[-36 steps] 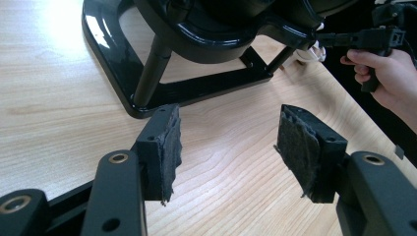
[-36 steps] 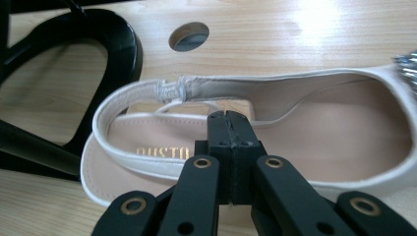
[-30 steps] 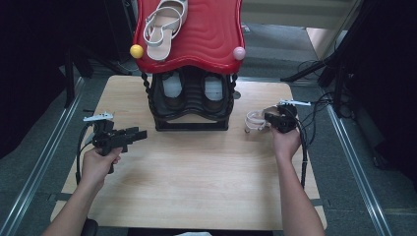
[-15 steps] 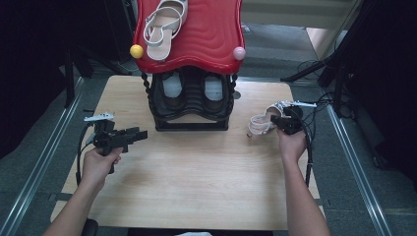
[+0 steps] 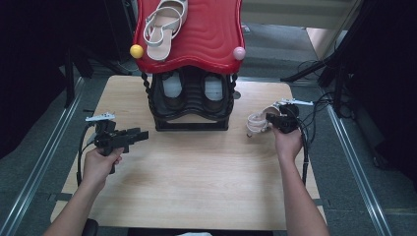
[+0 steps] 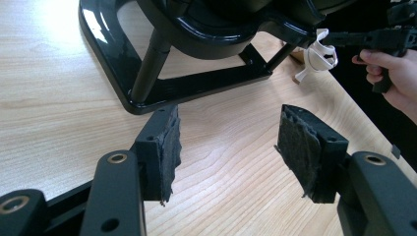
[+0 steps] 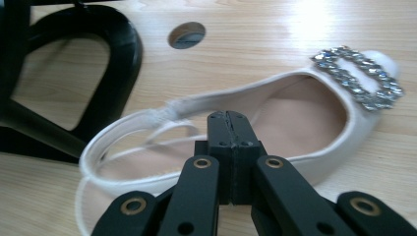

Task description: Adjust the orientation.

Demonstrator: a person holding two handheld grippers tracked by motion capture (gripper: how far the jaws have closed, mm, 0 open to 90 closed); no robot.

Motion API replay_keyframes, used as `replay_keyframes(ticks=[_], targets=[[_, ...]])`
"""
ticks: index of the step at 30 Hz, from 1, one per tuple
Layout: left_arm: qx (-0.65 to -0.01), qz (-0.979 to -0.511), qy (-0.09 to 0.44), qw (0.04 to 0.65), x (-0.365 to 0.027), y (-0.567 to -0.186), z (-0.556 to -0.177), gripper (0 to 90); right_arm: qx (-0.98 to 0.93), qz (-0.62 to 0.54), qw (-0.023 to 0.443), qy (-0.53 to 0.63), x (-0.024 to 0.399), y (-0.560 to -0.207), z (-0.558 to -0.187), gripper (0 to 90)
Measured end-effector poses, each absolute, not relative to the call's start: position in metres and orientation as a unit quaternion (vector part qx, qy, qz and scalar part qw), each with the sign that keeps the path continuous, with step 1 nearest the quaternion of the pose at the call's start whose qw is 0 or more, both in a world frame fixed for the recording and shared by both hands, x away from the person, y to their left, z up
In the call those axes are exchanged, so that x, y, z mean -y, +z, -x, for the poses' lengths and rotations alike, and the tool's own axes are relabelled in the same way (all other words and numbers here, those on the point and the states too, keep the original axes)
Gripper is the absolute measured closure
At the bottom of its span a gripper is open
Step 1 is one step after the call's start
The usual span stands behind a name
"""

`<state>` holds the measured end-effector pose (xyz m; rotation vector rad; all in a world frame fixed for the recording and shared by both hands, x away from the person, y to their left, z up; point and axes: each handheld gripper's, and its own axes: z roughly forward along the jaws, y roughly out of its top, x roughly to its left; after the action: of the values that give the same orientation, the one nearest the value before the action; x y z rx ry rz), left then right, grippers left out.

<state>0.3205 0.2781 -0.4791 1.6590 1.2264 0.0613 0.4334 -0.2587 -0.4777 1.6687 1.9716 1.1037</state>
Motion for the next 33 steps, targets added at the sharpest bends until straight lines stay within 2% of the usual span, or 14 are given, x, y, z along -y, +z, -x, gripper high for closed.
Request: replay_keyframes(ticks=[7,13,20,33], targets=[[-0.513,-0.683,0.026,0.519,-0.281,-0.478,-0.319,41.9,-0.703,-0.575,0.155,0.389,0.243,-0.474,-0.419,90.0],[-0.516,-0.68,0.025,0.521,-0.283,-0.479,-0.319,41.7,-0.704,-0.575,0.176,0.377,0.251,-0.483,-0.41,90.0],[-0.517,-0.679,0.024,0.52,-0.282,-0.479,-0.319,41.5,-0.696,-0.589,0.166,0.377,0.264,-0.487,-0.406,90.0],[-0.517,-0.68,0.026,0.519,-0.282,-0.479,-0.319,41.4,-0.709,-0.572,0.183,0.368,0.283,-0.487,-0.402,90.0]])
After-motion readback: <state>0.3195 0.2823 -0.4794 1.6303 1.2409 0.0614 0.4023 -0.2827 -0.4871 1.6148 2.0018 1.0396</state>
